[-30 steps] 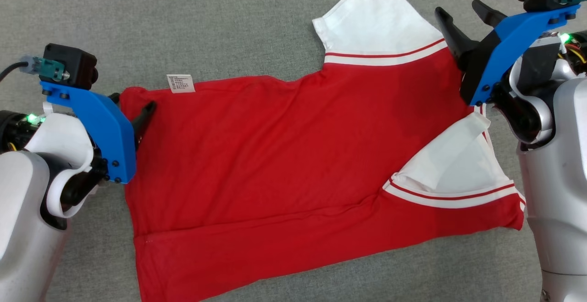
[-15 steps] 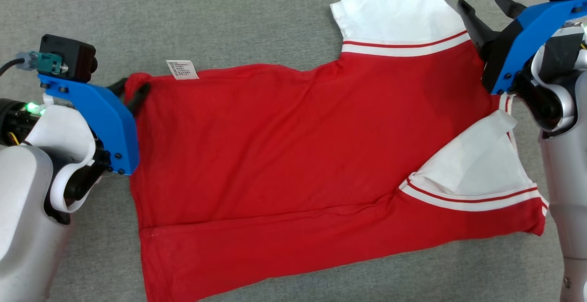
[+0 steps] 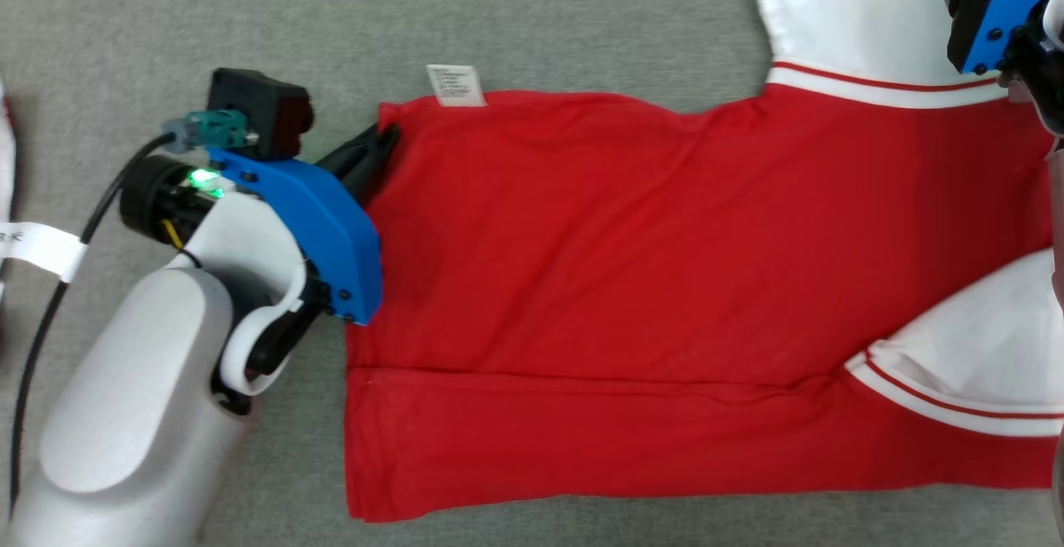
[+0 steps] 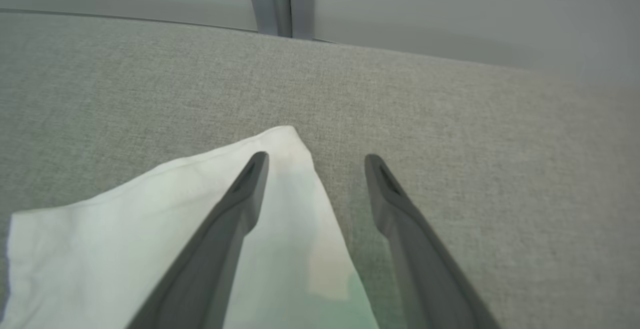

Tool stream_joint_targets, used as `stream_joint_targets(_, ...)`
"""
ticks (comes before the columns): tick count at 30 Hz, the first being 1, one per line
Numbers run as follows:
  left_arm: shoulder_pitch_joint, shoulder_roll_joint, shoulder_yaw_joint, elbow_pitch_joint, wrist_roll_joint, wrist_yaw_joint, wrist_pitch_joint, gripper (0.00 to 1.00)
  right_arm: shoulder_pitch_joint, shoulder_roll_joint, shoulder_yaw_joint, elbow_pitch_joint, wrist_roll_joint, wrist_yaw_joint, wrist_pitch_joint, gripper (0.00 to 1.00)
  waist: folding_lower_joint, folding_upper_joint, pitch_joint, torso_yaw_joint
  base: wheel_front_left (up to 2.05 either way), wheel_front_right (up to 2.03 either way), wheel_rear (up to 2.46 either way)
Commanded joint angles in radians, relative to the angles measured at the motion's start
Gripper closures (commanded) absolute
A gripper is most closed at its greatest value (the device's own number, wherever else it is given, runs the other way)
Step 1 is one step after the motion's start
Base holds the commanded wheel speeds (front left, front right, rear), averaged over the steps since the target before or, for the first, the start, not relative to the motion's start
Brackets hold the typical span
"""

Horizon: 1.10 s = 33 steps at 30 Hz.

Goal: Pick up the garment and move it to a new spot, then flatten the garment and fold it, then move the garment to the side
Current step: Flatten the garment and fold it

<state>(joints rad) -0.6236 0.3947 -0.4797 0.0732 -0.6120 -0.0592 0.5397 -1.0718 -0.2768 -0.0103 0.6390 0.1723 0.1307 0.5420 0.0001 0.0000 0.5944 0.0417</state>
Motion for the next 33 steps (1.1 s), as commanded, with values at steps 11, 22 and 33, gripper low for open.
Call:
stream_joint_targets(11, -0.001, -0.043, -0.014, 0.07, 0.015, 0.003, -0.094, 1.0, -0.008, -0.044, 0.097, 0.099, -0.006, 0.001, 0.0, 1.0, -0.0001, 0.0, 0.025, 0.046, 0.0, 0.0, 0.0)
stream_joint_targets(22, 0.036, -0.041, 0.06, 0.13, 0.006, 0.058, -0.224, 1.0, 0.012, -0.127, 0.135, 0.034, 0.122, 0.0, -0.167, 1.0, -0.0001, 0.0, -0.066, -0.028, 0.0, 0.0, 0.0)
stream_joint_targets(33, 0.158, -0.033, 0.091, 0.129, -0.023, 0.06, -0.329, 1.0, 0.184, -0.136, 0.202, -0.03, 0.279, 0.0, -0.257, 1.0, -0.0001, 0.0, -0.199, -0.085, 0.0, 0.0, 0.0)
